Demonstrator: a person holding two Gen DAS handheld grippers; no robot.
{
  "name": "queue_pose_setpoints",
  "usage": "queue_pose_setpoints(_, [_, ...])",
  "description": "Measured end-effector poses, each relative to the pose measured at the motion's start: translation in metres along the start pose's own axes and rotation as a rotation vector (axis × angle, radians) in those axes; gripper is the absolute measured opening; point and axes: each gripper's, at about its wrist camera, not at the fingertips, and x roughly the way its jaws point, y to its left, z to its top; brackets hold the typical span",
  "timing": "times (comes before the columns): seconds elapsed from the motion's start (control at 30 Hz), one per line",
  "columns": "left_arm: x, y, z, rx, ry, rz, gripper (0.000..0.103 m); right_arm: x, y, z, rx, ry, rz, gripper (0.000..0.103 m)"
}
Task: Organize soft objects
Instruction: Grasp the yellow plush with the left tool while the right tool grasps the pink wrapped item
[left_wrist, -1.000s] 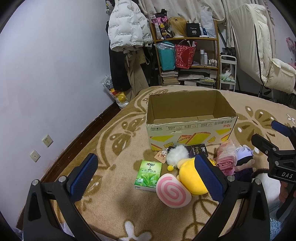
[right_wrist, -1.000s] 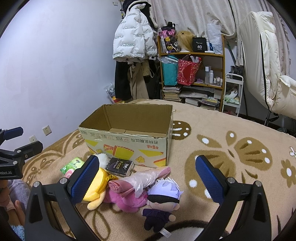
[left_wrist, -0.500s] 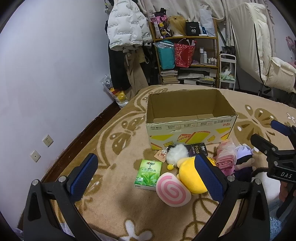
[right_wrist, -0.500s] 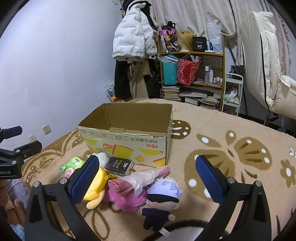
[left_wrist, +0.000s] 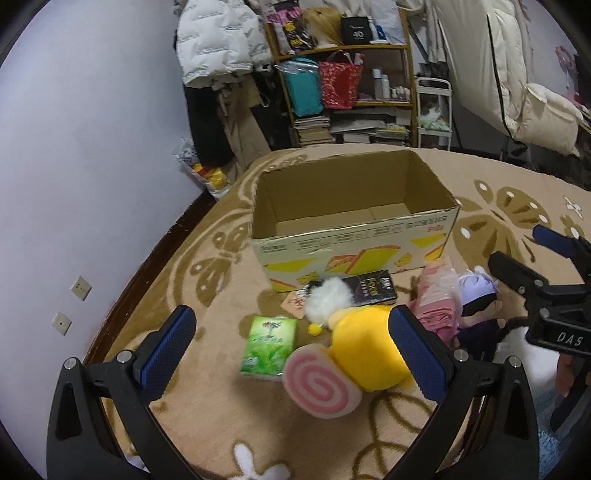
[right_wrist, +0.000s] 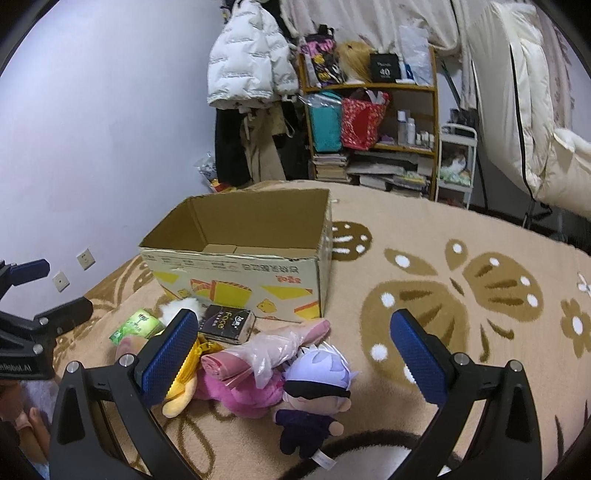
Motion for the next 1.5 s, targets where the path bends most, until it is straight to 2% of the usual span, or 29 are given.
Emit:
queue_pose_setpoints(0.3, [0.030, -0.026, 0.008, 0.039, 0.059, -0.036, 0.103, 0.018, -0.010, -0.003, 0.052, 0.079, -0.003, 0.103])
queue_pose_setpoints(0.47, [0.046, -0.029, 0.007, 0.012, 0.113, -0.088, 0.103, 0.031, -0.016, -0.004, 0.075, 0.126, -0.011, 0.103])
queue_pose_setpoints(0.6, [0.056, -0.027, 0.004, -0.010, 0.139, -0.093, 0.103, 0.042, -0.024, -0.006, 0.093, 0.172, -0.018, 0.103])
queue_pose_setpoints(0.73, [0.066, -0.026, 0.002, -0.037, 0.174, -0.129, 0.103, 0.056, -0.032, -0.011, 0.131, 0.222, -0.017, 0.103])
queue_pose_setpoints(0.97, [0.081, -0.033, -0.003, -0.030, 0.214, -0.152, 0.103, 0.075, -0.043, -0.018, 0.183, 0.278, -0.006, 0.103])
queue_pose_setpoints(1.4, [0.089, -0.053, -0.008, 0.026, 0.258, -0.206, 0.103, 0.095, -0.046, -0.016, 0.204, 0.291, 0.031, 0.103])
queue_pose_setpoints(1.5, [0.093, -0.057, -0.011, 0.042, 0.275, -0.193, 0.103, 0.098, -0.042, -0.014, 0.197, 0.293, 0.067, 0.092])
